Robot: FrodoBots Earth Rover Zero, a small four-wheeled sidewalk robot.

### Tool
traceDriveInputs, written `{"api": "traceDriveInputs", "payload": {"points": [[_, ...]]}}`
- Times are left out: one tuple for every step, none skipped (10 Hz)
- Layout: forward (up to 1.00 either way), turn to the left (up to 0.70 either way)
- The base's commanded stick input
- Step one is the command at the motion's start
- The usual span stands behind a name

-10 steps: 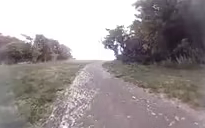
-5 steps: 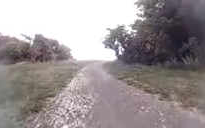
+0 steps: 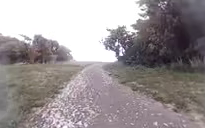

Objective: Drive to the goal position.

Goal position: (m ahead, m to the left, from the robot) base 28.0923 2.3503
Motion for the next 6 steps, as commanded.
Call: {"api": "traceDriveInputs", "payload": {"points": [[0.85, 0.00], [0.85, 0.00], [0.85, 0.00], [0.85, 0.00], [0.85, 0.00], [0.85, 0.00]]}}
